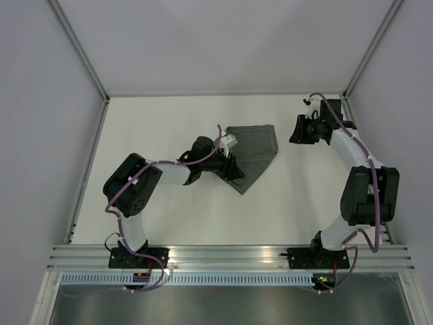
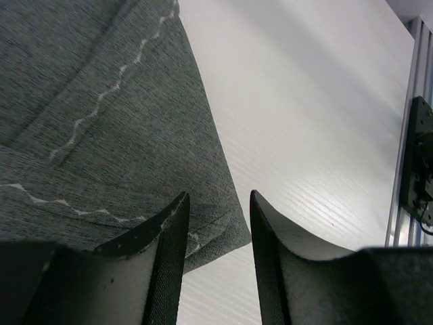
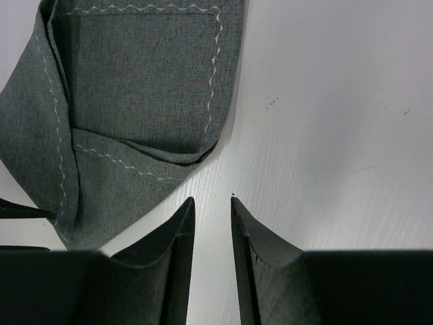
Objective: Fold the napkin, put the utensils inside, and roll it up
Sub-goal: Fold the napkin
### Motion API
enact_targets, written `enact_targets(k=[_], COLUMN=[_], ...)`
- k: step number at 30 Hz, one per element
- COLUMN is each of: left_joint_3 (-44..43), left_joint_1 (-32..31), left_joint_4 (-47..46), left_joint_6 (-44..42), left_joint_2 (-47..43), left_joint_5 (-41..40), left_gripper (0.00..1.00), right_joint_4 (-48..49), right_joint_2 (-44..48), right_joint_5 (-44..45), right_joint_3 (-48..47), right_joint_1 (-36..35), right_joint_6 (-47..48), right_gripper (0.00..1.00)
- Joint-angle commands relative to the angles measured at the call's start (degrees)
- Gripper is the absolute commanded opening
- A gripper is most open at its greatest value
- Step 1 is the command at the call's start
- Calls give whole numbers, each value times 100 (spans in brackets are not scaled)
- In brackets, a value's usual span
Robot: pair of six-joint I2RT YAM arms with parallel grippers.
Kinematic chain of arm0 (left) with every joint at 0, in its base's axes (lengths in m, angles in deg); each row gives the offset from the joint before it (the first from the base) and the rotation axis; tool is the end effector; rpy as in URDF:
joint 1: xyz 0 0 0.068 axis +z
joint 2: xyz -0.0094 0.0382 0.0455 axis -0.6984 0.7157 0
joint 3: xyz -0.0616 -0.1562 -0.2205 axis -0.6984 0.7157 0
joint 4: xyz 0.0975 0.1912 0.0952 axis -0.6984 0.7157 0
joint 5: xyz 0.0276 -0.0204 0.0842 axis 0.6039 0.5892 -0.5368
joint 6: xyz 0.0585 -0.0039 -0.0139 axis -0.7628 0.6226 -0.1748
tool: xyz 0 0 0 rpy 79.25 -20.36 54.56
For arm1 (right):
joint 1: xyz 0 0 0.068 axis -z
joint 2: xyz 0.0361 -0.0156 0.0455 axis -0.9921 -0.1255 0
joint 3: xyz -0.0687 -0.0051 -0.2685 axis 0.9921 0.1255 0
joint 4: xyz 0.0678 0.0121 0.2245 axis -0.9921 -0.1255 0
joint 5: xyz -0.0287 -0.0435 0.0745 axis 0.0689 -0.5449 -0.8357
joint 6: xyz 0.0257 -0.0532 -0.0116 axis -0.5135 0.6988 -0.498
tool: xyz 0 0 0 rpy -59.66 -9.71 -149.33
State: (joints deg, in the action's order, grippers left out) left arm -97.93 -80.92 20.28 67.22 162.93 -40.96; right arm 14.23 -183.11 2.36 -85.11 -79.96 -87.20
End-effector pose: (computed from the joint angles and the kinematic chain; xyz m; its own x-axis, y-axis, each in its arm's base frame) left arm 0.2817 -0.2428 0.1742 -0.5743 0.1949 -0.7951 0.7921 0.3779 -0.4795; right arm 0.3347 0.0005 0.2649 -0.7751 0.0621 -0.6288 -0.1788 0.9329 0.3126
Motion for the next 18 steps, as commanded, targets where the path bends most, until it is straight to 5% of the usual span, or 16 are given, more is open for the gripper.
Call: enact_targets(k=[1, 11, 18], left_joint_3=[-270, -1306, -1966], left_joint_1=[-20, 418, 753], left_joint_4=[-284, 1902, 2642], left_joint_6=[171, 477, 698], left_joint_2=[-471, -797, -103], left_joint_5=[-490, -3977, -4279], left_gripper=[47, 51, 49], right_joint_4=[-27, -71, -88], right_joint_2=[-202, -817, -1107], right_joint_5=[53, 167, 237], right_joint_3=[16, -10, 34], right_joint_1=[-81, -590, -749], right_joint_6=[-2, -72, -99], right_gripper=[34, 33, 32])
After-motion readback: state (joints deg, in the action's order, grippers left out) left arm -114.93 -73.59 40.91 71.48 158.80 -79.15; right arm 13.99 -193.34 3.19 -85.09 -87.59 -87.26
